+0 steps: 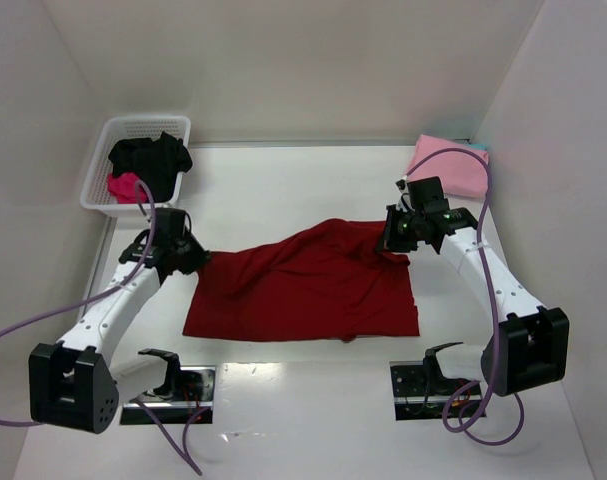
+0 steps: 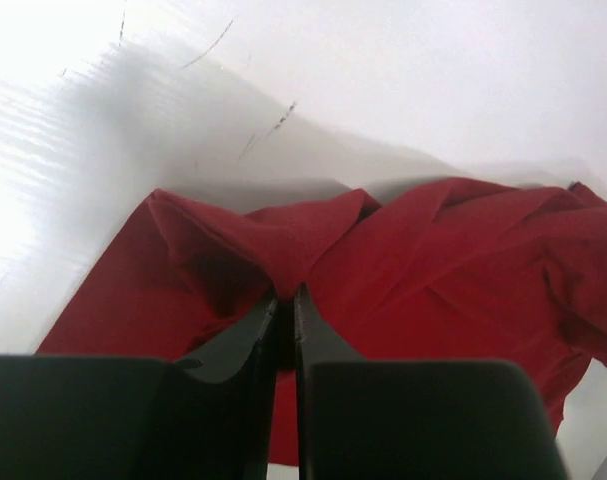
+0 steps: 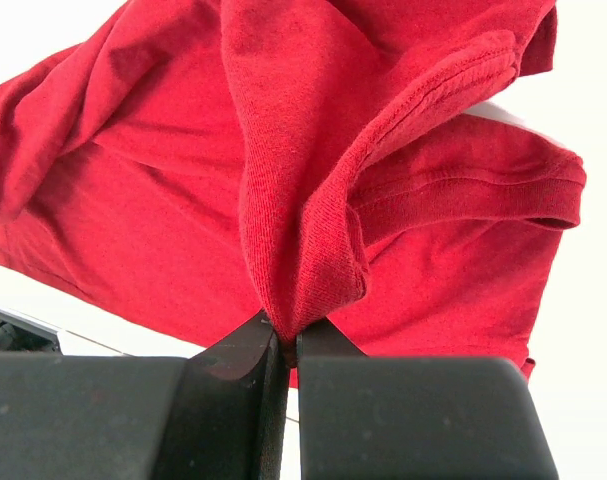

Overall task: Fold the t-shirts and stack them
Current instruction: Flatten out the tshirt

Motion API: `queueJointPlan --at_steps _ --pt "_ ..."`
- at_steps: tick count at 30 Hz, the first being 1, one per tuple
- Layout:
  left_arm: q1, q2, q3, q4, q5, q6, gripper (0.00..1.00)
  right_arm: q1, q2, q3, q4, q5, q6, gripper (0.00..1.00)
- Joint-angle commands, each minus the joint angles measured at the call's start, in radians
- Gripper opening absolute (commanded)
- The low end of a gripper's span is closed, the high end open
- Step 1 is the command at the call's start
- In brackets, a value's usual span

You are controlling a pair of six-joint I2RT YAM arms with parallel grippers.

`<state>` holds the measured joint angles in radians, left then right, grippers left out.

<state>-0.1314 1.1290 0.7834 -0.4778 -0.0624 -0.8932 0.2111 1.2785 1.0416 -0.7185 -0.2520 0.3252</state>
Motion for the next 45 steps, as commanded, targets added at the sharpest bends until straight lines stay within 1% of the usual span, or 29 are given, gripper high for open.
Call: queueJointPlan --at_steps 1,3,4,5,8,10,11,12,13,15,16,20,21,22,23,27,30,32,33,34,36,37,40,41,42,43,45 --pt "0.007 -0.074 0.025 -0.048 0.035 0.076 0.14 -0.006 -0.031 0.020 0.008 -0.015 0.006 0.06" --pt "0.007 -0.074 0.016 -0.048 0.050 0.076 0.14 -0.006 -0.031 0.020 0.008 -0.015 0.006 0.06" --pt "0.007 -0.074 0.016 -0.048 0.064 0.076 0.31 -0.006 -0.031 0.020 0.008 -0.015 0.006 0.06" --pt "0.007 -0.074 0.016 -0.062 0.064 0.085 0.40 -0.006 -0.031 0.020 0.008 -0.015 0.006 0.06" --pt "0.007 -0.100 -0.009 -0.071 0.064 0.085 0.40 -0.006 -0.041 0.020 0.008 -0.015 0.006 0.06" --pt "0.007 -0.112 -0.030 -0.081 0.064 0.085 0.43 -0.006 -0.041 0.020 0.008 -0.015 0.006 0.06" --pt "0.007 -0.112 -0.030 -0.091 0.064 0.073 0.43 -0.006 -0.041 0.020 0.008 -0.015 0.006 0.06" --pt "0.007 -0.112 -0.039 -0.081 0.073 0.073 0.47 -0.006 -0.041 0.020 0.008 -0.015 0.006 0.06" --pt "0.007 -0.112 -0.052 -0.081 0.073 0.060 0.48 -0.006 -0.041 0.020 0.008 -0.015 0.006 0.06" --pt "0.007 -0.101 -0.052 -0.081 0.061 0.060 0.60 -0.006 -0.031 0.020 0.008 -0.015 0.006 0.06" --pt "0.007 -0.074 -0.052 -0.081 0.061 0.060 0.62 -0.006 -0.031 0.020 0.008 -0.015 0.006 0.06" --pt "0.007 0.000 -0.061 -0.081 0.017 0.028 0.65 -0.006 -0.031 0.020 0.008 -0.015 0.006 0.06" --pt "0.007 0.026 -0.071 -0.049 -0.034 0.002 0.65 -0.006 -0.031 0.020 0.008 -0.015 0.006 0.06" --pt "0.007 0.037 -0.072 -0.048 -0.034 -0.016 0.65 -0.006 -0.031 0.020 0.008 -0.015 0.006 0.06" --pt "0.007 0.046 -0.103 -0.016 -0.065 -0.045 0.65 -0.006 -0.031 0.020 0.008 -0.015 0.006 0.06" --pt "0.035 0.109 -0.128 0.070 -0.047 -0.058 0.64 -0.006 -0.031 0.020 -0.001 -0.015 0.006 0.06" --pt "0.035 0.153 -0.119 0.070 -0.047 -0.040 0.64 -0.006 -0.031 0.020 -0.001 -0.015 0.006 0.06" --pt "0.044 0.163 -0.128 0.082 -0.057 -0.039 0.60 -0.006 -0.031 0.020 -0.001 -0.015 0.006 0.06" --pt "0.055 0.163 -0.128 0.093 -0.057 -0.039 0.56 -0.006 -0.022 0.020 -0.001 -0.015 0.006 0.06" --pt "0.064 0.163 -0.128 0.093 -0.057 -0.039 0.56 -0.006 -0.022 0.020 -0.001 -0.015 0.006 0.06" --pt "0.064 0.172 -0.128 0.102 -0.057 -0.039 0.45 -0.006 -0.013 0.020 -0.001 -0.015 0.006 0.06" --pt "0.064 0.172 -0.128 0.102 -0.057 -0.039 0.33 -0.006 -0.013 0.029 -0.001 -0.015 0.006 0.06" --pt "0.064 0.163 -0.119 0.074 -0.057 -0.039 0.22 -0.006 -0.013 0.029 -0.001 -0.015 0.006 0.06" --pt "0.064 0.154 -0.109 0.074 -0.057 -0.039 0.14 -0.006 -0.013 0.029 -0.001 -0.015 0.006 0.06" --pt "0.064 0.140 -0.108 0.061 -0.057 -0.039 0.09 -0.006 -0.004 0.029 -0.001 -0.015 0.006 0.06" --pt "0.064 0.140 -0.099 0.061 -0.057 -0.039 0.00 -0.006 -0.004 0.029 -0.001 -0.015 0.006 0.06" --pt "0.064 0.109 -0.099 0.048 -0.066 -0.039 0.00 -0.006 -0.004 0.029 -0.001 -0.015 0.006 0.06"
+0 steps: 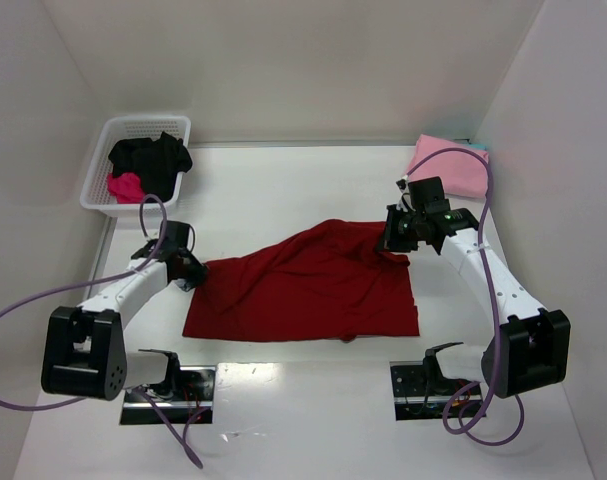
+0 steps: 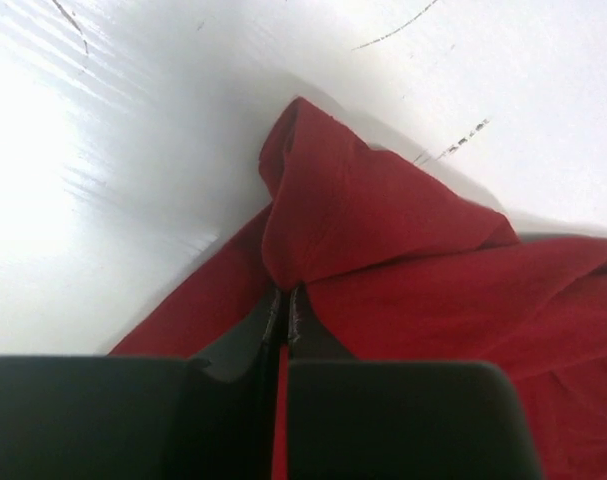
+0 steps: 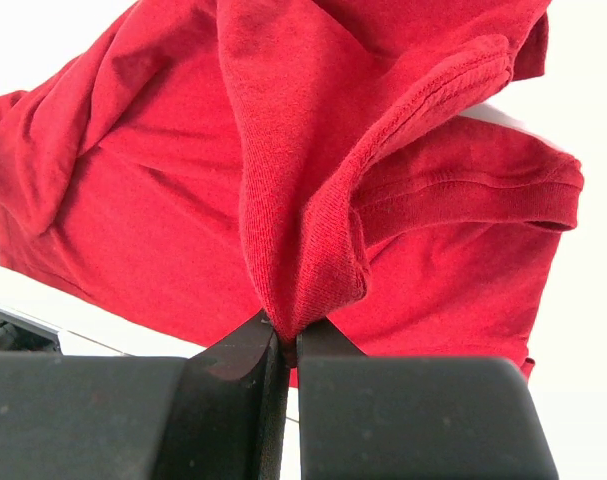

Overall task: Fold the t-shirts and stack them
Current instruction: Flatten out the tshirt

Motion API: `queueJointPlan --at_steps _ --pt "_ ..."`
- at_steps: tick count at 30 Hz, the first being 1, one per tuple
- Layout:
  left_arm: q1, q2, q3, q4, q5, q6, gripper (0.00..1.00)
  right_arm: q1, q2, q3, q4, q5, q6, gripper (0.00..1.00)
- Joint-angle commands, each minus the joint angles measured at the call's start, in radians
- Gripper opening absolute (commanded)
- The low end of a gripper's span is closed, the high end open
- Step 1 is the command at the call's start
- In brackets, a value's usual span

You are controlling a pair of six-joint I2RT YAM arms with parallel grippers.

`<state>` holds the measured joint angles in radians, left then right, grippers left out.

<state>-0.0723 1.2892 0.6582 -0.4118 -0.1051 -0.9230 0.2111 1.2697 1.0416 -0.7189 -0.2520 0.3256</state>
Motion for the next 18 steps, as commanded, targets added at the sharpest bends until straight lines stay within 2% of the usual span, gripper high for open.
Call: queueJointPlan --at_steps 1,6,7,11,12,15,16,18 --pt "0.005 -0.051 0.037 -0.030 -0.024 -0.010 0.00 -0.006 0.005 0.029 -0.001 -0.015 0.006 0.06" --pt "0.005 -0.142 0.101 -0.111 0.018 0.015 0.00 -0.006 0.005 0.029 -0.001 -0.015 0.006 0.06" --pt "0.005 -0.207 0.134 -0.137 0.051 0.051 0.00 -0.006 0.005 0.029 -0.001 -0.015 0.006 0.06" --pt "0.005 -0.295 0.173 -0.162 0.105 0.090 0.00 -0.006 0.005 0.029 -0.001 -0.015 0.006 0.06" --pt "0.005 -0.318 0.173 -0.141 0.163 0.108 0.02 -0.006 0.005 0.029 -0.001 -0.015 0.006 0.06" --pt "0.005 -0.355 0.149 -0.128 0.246 0.135 0.22 -0.006 0.005 0.029 -0.001 -0.015 0.006 0.06" --pt "0.005 -0.376 0.138 -0.146 0.237 0.135 0.22 -0.006 0.005 0.029 -0.001 -0.015 0.006 0.06" --pt "0.005 -0.404 0.138 -0.156 0.222 0.135 0.14 -0.006 -0.004 0.038 -0.001 -0.015 0.006 0.06"
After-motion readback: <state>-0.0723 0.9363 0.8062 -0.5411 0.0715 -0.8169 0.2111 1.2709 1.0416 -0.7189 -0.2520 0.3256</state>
